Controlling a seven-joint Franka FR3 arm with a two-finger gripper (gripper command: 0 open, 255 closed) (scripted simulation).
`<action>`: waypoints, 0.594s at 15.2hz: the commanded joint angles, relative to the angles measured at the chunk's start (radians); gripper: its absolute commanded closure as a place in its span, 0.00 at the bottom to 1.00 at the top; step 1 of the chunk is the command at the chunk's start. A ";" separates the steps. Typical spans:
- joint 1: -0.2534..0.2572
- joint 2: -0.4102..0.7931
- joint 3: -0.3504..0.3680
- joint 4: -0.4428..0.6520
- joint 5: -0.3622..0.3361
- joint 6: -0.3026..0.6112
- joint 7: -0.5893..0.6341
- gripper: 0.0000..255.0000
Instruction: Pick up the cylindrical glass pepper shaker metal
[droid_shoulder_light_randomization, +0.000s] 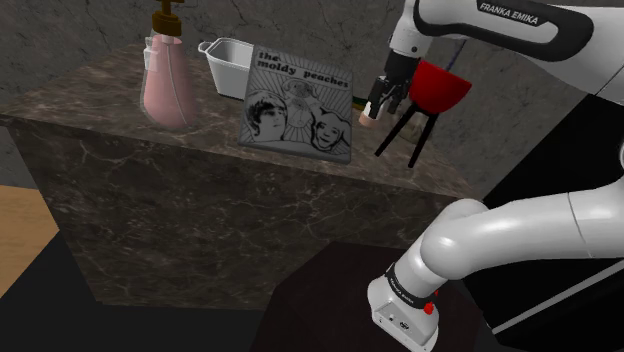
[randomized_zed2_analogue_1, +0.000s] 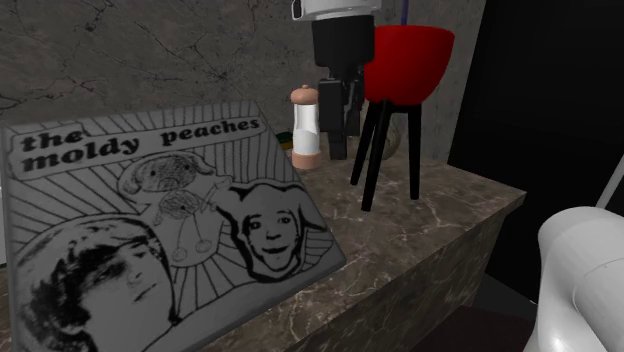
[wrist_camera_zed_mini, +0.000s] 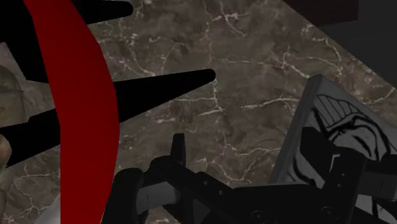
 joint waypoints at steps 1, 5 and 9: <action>-0.012 0.036 -0.033 0.043 -0.026 0.005 -0.041 0.00; -0.028 0.135 -0.092 0.151 -0.057 0.021 -0.114 0.00; -0.041 0.242 -0.150 0.275 -0.073 0.032 -0.189 0.00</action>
